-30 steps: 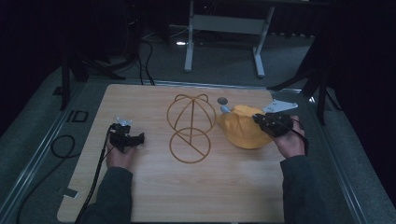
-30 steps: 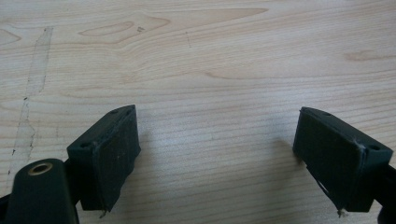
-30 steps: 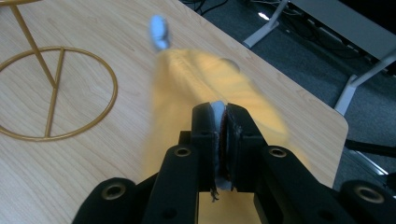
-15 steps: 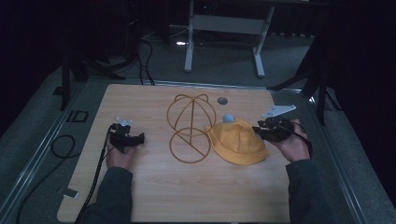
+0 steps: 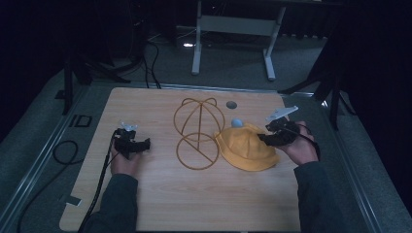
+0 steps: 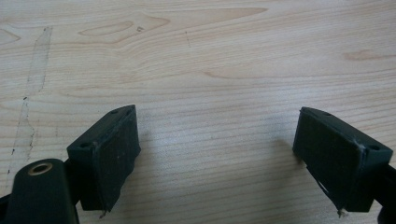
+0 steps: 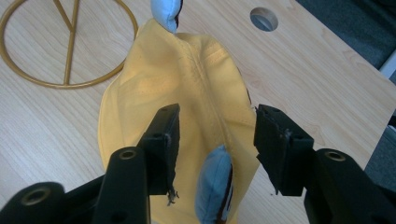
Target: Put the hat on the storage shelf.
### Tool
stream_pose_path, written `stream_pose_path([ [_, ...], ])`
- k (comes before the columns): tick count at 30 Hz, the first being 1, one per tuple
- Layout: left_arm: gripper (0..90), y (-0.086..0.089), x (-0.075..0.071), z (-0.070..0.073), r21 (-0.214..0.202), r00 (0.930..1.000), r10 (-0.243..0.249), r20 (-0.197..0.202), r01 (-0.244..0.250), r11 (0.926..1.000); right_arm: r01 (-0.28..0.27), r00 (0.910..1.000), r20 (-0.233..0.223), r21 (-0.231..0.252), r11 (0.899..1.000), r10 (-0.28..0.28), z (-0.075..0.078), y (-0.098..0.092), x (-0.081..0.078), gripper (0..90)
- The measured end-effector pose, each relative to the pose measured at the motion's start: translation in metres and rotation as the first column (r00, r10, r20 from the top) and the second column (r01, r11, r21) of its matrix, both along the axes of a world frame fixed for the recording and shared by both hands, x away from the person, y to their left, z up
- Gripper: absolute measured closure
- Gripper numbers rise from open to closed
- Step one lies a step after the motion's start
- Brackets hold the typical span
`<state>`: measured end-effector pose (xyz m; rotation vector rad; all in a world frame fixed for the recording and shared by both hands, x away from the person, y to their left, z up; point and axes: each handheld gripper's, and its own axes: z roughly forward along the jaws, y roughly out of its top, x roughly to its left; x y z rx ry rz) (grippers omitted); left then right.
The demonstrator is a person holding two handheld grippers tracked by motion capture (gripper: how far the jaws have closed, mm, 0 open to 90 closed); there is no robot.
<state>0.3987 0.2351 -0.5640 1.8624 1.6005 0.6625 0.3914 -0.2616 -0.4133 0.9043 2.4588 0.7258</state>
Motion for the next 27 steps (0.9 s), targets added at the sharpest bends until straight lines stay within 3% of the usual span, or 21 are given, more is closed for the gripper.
stream_pose_path([
  [7,14.7,0.0,0.0,0.0,-0.001,1.0,0.0,0.001,0.0,1.0,-0.01,0.9998,-0.016,-0.038,0.999,0.009,-0.001,0.008,0.005,49.1],
  [12,14.7,0.0,0.0,0.0,0.0,1.0,0.001,0.0,-0.001,1.0,-0.032,0.9989,-0.038,-0.101,0.994,0.029,-0.004,0.016,0.009,48.4],
  [27,14.7,0.0,0.0,0.0,0.001,1.0,0.0,0.001,0.0,1.0,-0.051,0.9962,-0.076,-0.124,0.991,0.042,-0.003,0.027,0.018,47.6],
])
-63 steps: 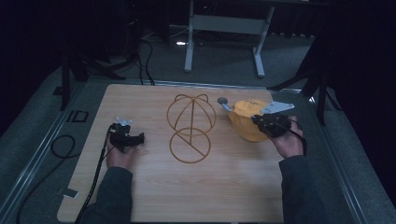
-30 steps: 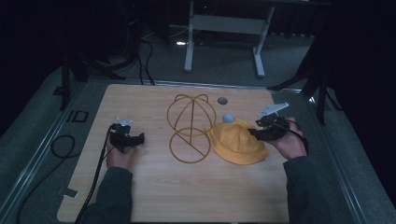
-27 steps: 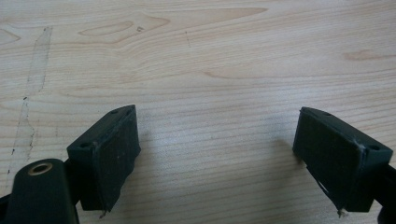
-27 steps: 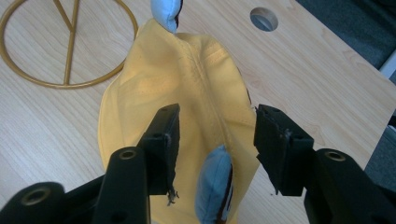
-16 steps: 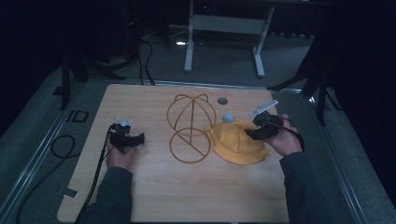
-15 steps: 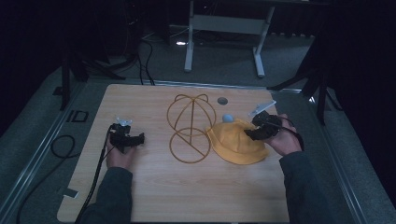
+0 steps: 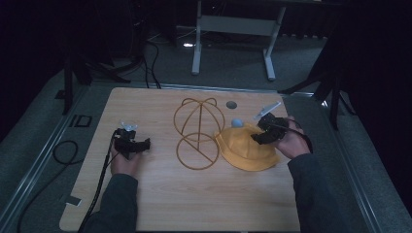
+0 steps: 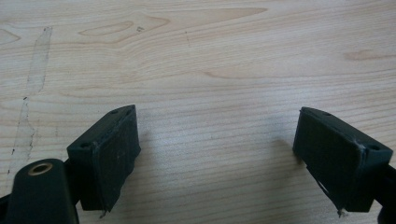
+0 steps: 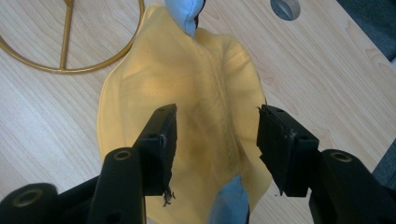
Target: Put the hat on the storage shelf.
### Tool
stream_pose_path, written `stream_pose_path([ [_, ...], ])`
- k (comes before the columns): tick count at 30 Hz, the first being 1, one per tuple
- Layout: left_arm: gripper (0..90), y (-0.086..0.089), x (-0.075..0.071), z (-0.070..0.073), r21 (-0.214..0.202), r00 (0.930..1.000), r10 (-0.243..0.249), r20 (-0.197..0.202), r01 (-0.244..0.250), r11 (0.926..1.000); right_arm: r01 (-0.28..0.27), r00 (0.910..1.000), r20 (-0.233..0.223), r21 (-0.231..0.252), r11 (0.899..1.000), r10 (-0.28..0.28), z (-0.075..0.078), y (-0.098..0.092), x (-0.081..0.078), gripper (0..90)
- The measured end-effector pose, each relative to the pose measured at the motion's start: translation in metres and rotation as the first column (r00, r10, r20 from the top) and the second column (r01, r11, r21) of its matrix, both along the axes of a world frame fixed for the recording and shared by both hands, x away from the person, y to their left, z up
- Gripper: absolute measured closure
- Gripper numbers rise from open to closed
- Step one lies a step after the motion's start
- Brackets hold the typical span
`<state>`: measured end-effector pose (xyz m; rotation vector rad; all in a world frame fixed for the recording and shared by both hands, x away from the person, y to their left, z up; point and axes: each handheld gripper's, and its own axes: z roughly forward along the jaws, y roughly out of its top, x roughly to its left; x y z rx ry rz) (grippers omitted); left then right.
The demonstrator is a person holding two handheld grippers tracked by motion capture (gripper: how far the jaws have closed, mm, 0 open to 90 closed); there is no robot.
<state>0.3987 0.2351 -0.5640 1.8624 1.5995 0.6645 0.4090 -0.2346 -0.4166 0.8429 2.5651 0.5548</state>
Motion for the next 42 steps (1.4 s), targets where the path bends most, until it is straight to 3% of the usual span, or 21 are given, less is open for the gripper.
stream_pose_path([
  [5,14.7,0.0,0.0,0.0,-0.001,1.0,0.001,0.0,-0.001,1.0,-0.01,0.9997,-0.023,-0.03,0.999,0.01,-0.003,0.006,0.006,46.9],
  [12,14.7,0.0,0.0,0.0,0.0,1.0,0.0,0.0,0.0,1.0,-0.013,0.9992,-0.038,-0.036,0.999,0.012,-0.005,0.009,0.01,48.4],
  [22,14.6,0.0,0.0,0.0,0.0,1.0,0.0,0.0,0.0,1.0,-0.031,0.9939,-0.108,-0.088,0.996,0.021,-0.009,0.016,0.019,49.4],
  [29,14.7,0.0,0.0,0.0,0.0,1.0,0.0,0.0,0.0,1.0,-0.033,0.9905,-0.136,-0.094,0.995,0.02,-0.008,0.02,0.026,49.7],
  [33,14.7,0.0,0.0,0.0,0.0,1.0,0.0,0.0,0.0,1.0,-0.025,0.9804,-0.197,-0.097,0.995,0.005,-0.009,0.023,0.033,50.2],
  [42,14.6,0.0,0.0,0.0,0.0,1.0,0.0,0.0,0.0,1.0,-0.027,0.9728,-0.232,-0.111,0.993,0.0,-0.01,0.027,0.04,55.9],
])
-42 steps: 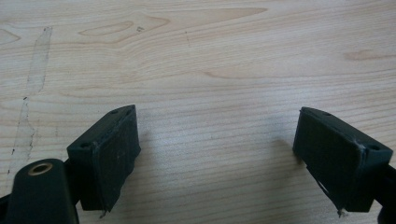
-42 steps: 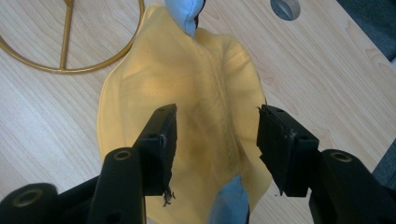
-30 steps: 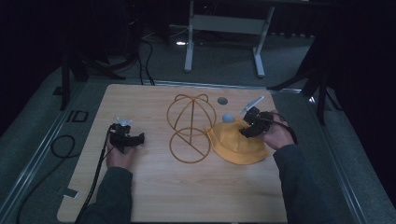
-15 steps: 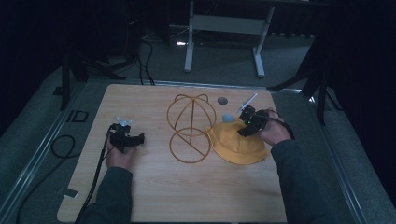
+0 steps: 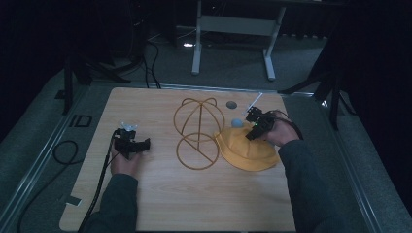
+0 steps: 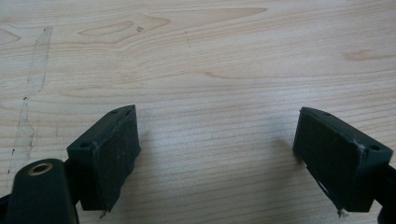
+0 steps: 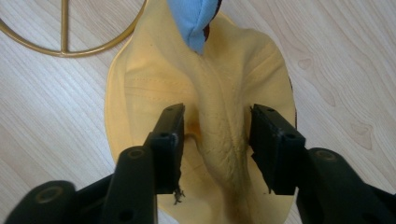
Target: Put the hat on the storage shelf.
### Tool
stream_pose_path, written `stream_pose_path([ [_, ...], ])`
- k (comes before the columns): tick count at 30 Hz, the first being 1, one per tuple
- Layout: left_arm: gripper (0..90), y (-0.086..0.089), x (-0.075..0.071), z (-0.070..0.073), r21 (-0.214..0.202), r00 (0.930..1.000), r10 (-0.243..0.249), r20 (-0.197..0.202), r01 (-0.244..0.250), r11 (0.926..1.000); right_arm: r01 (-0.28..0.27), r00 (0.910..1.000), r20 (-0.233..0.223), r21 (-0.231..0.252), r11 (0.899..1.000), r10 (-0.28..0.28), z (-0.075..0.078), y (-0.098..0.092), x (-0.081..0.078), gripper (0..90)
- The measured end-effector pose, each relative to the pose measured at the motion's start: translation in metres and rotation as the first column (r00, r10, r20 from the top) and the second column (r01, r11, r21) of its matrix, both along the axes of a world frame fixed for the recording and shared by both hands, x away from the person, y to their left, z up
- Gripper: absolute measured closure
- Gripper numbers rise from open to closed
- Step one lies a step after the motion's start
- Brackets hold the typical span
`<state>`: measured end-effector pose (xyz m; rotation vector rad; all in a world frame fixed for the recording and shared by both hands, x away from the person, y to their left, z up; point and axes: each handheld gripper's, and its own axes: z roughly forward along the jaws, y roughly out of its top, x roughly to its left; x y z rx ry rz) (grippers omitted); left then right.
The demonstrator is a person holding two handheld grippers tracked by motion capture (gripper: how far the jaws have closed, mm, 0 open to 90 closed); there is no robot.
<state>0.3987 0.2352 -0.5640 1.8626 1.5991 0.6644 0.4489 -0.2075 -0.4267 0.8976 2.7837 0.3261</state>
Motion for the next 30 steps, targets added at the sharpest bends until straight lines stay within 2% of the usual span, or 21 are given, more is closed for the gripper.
stream_pose_path([
  [5,14.6,0.0,0.0,0.0,-0.002,1.0,0.001,0.0,-0.001,1.0,-0.005,0.9999,-0.011,-0.017,1.0,0.005,-0.001,0.001,0.002,60.2],
  [6,14.6,0.0,0.0,0.0,-0.002,1.0,0.001,0.0,-0.001,1.0,-0.005,0.9998,-0.021,-0.028,1.0,0.005,-0.002,0.002,0.004,67.5],
  [7,14.6,0.0,0.0,0.0,-0.001,1.0,0.0,0.0,0.0,1.0,-0.005,0.9998,-0.021,-0.028,1.0,0.005,-0.002,0.002,0.004,67.5],
  [9,14.7,0.0,0.0,0.0,-0.002,1.0,0.001,0.0,-0.001,1.0,-0.016,0.9994,-0.033,-0.04,0.999,0.015,-0.003,0.003,0.005,75.1],
  [12,14.6,0.0,0.0,0.0,-0.002,1.0,0.001,0.0,-0.001,1.0,-0.03,0.9991,-0.03,-0.061,0.998,0.028,-0.002,0.006,0.004,79.6],
  [21,14.7,0.0,0.0,0.0,0.0,1.0,0.0,0.0,0.0,1.0,-0.031,0.9995,0.007,-0.084,0.996,0.031,0.002,0.006,-0.001,82.7],
  [30,14.6,0.0,0.0,0.0,0.0,1.0,0.001,0.0,-0.001,1.0,-0.026,0.9989,0.037,-0.069,0.997,0.029,0.009,0.001,-0.004,82.8],
])
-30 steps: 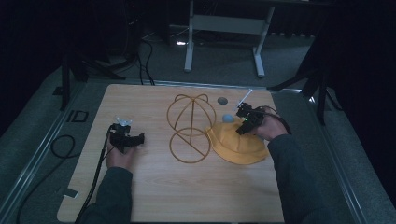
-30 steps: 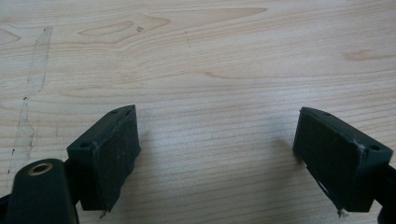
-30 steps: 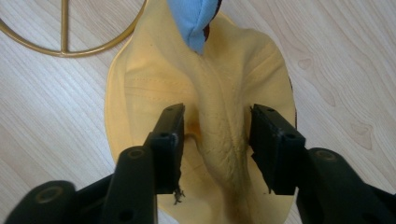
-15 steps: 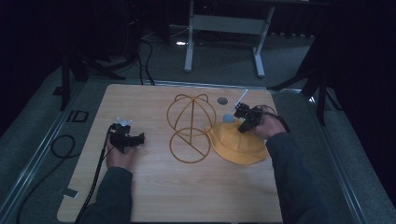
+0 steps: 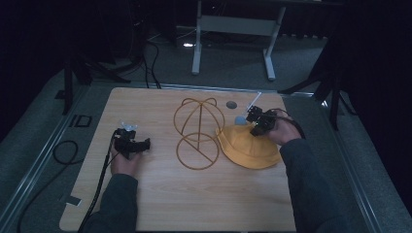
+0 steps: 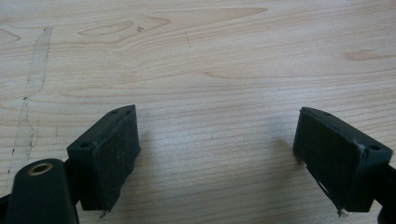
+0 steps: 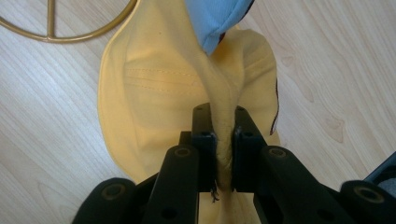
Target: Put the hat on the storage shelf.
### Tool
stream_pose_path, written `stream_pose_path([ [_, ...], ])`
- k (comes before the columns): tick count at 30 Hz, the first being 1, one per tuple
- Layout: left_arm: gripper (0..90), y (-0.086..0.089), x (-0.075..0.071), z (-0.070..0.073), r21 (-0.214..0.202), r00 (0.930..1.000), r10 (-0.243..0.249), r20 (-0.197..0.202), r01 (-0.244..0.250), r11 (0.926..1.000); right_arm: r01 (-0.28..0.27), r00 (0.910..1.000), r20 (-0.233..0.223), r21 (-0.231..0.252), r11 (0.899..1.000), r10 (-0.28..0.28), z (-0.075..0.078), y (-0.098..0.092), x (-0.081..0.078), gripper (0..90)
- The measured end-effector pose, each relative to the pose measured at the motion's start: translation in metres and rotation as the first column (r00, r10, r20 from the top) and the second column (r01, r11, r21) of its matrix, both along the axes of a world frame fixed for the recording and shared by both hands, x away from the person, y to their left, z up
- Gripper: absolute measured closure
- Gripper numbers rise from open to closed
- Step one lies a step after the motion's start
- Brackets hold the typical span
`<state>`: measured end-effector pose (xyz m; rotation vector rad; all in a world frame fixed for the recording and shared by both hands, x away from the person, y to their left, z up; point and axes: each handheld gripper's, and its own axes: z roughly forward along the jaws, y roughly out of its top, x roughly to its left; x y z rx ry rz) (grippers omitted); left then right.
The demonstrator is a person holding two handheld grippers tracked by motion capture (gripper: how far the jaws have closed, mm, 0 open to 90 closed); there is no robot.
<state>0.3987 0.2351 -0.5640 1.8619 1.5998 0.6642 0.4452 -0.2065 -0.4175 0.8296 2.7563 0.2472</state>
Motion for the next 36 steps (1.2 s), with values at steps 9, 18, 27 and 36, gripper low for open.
stream_pose_path([
  [9,14.7,0.0,0.0,0.0,0.001,1.0,-0.001,0.0,0.001,1.0,-0.005,0.9993,0.036,0.025,1.0,0.004,0.005,-0.001,-0.003,82.8],
  [18,14.7,0.0,0.0,0.0,0.0,1.0,0.0,0.0,0.0,1.0,0.01,0.9941,0.106,0.117,0.993,-0.023,0.018,-0.006,-0.007,82.8],
  [27,14.7,0.0,0.0,0.0,0.001,1.0,0.0,-0.001,0.0,1.0,0.024,0.9871,0.152,0.183,0.983,-0.052,0.026,-0.013,-0.012,83.3],
  [36,14.7,0.0,0.0,0.0,0.001,1.0,0.0,0.0,0.0,1.0,0.048,0.9786,0.184,0.232,0.972,-0.092,0.032,-0.017,-0.016,83.3],
])
